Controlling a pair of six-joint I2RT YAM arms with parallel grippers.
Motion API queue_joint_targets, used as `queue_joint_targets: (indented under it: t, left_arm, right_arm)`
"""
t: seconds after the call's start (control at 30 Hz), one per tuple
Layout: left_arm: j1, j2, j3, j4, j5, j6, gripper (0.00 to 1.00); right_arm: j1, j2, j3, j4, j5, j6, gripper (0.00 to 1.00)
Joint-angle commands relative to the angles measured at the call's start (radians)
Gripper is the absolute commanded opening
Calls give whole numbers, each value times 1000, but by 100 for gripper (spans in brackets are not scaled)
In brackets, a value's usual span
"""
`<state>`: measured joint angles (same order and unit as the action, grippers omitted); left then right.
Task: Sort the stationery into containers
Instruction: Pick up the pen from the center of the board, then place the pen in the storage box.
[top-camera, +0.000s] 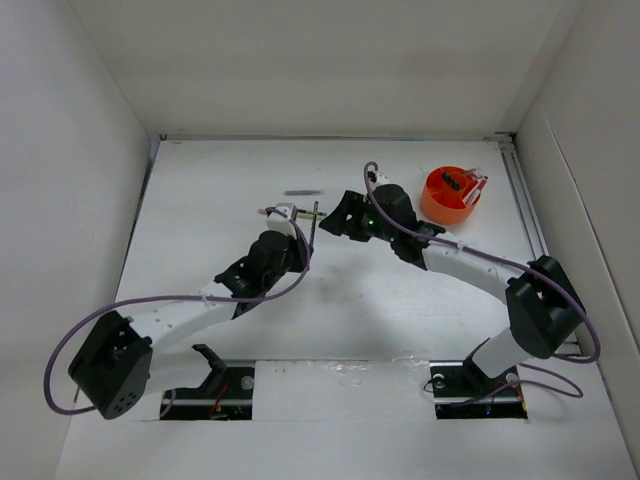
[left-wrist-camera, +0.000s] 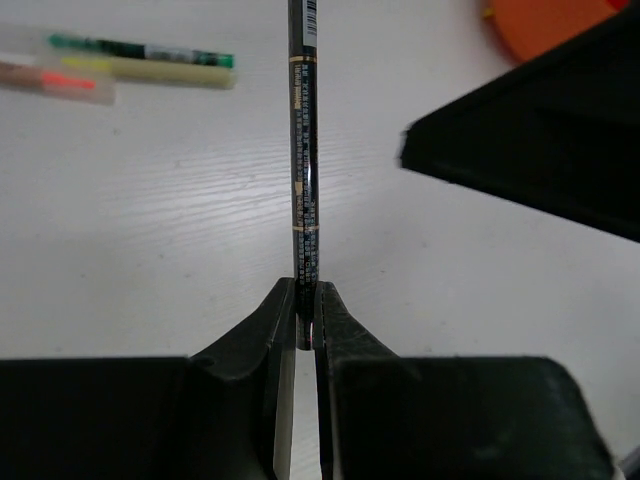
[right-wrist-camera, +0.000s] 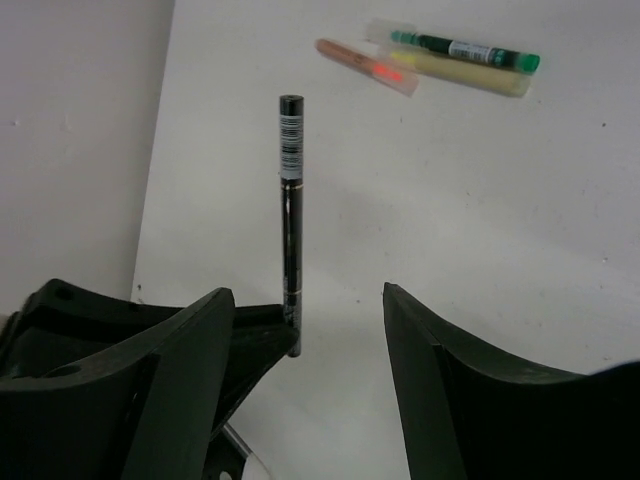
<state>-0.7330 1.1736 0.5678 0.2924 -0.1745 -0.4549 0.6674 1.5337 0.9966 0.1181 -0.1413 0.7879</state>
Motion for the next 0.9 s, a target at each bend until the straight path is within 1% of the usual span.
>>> queue_joint_targets:
  t: [0.0, 0.03, 0.17, 0.3, 0.43, 0.57, 0.6, 0.7, 0.77, 0.8, 0.87]
  left_arm:
    - [0, -74, -25, 109, 150, 64, 0]
    - [0, -86, -35, 110, 202, 73, 0]
    - [0, -127, -59, 110, 292, 93, 0]
    - [0, -149, -78, 97, 332, 113, 0]
    - [0, -149, -88, 97, 362, 113, 0]
    - [0, -158, -97, 99, 371, 113, 0]
    - [0, -158, -97, 99, 371, 113, 0]
    - [0, -149, -97, 99, 371, 113, 0]
    - [0, -149, -97, 99, 380, 113, 0]
    - [0, -149, -97, 99, 380, 113, 0]
    - [0, -149, -97, 88, 380, 113, 0]
  right_arm:
    - [12, 19, 13, 71, -70, -44, 67]
    - [12, 28, 22, 71, -81, -58, 67]
    - [43, 37, 31, 81, -113, -84, 69]
    - [64, 46, 40, 92, -103, -108, 69]
    - [75, 46, 40, 92, -31, -108, 69]
    - [75, 46, 27, 92, 12, -108, 60]
    - [66, 36, 27, 101, 25, -108, 55]
    - [66, 26, 16, 101, 34, -99, 48]
    - [66, 16, 2, 110, 75, -99, 47]
    - [57, 5, -12, 121, 88, -99, 45]
    - [44, 5, -12, 121, 88, -87, 36]
